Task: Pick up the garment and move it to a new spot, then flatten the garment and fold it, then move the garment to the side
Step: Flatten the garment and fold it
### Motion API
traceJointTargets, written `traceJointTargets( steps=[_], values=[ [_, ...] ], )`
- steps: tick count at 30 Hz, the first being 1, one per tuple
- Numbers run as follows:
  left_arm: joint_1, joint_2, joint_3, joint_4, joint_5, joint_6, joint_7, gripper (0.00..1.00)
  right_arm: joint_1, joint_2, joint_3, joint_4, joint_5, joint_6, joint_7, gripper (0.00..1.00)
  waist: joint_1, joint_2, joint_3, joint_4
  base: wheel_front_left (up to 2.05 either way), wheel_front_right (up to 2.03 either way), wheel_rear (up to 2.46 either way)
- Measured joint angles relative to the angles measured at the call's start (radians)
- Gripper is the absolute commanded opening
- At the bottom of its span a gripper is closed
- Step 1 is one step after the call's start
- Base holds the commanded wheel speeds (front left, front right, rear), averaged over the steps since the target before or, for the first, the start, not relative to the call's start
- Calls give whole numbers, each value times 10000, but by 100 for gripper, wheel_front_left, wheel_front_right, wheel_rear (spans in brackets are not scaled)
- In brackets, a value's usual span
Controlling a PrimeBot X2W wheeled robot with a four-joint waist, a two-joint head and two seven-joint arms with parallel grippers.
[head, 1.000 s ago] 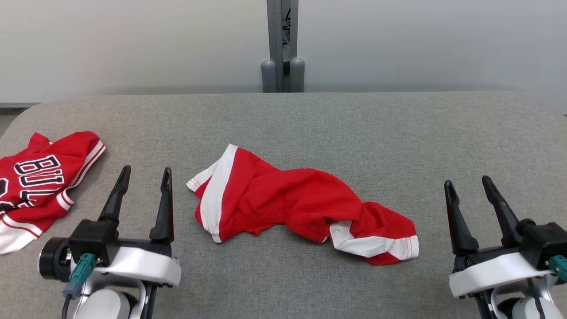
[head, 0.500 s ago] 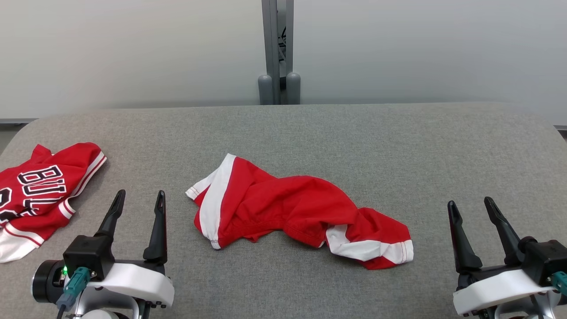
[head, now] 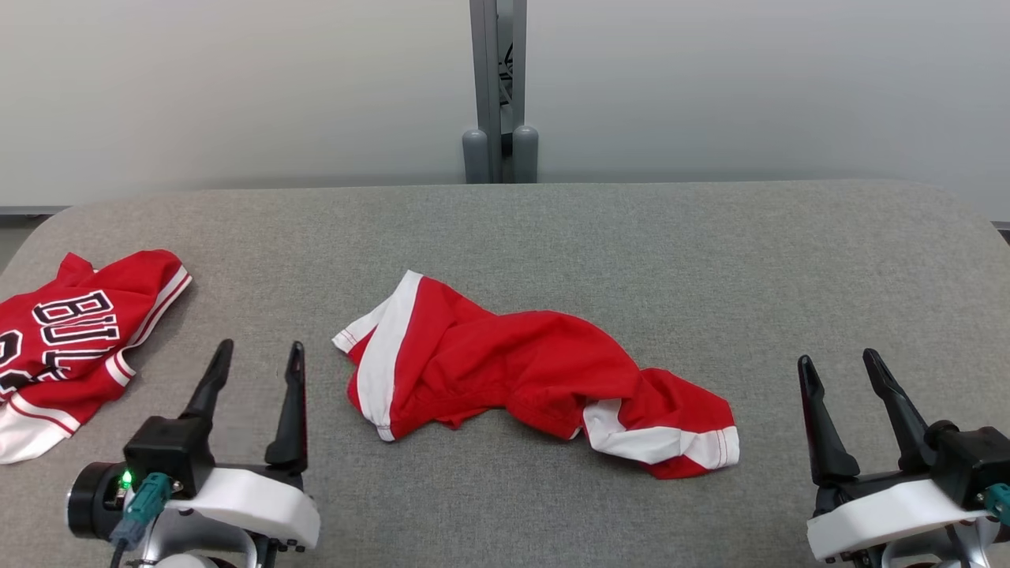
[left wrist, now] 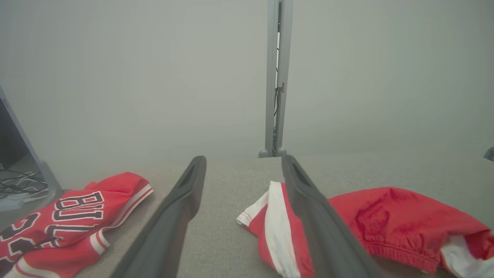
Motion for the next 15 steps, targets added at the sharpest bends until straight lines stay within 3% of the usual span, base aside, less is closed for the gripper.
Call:
traceJointTargets(
  steps=[7, 15],
  values=[
    [-92, -477, -1087, -69, -479, -642, 1154, 100, -71, 0, 159, -25, -17, 0, 19, 100, 0, 0, 192, -199, 0, 0, 0],
    [-491, -1576, -2853, 1012, -1271, -2080, 2475, 98, -284, 2, 255, -21, -10, 0, -2, 100, 0, 0, 571, -609, 0, 0, 0]
  ],
)
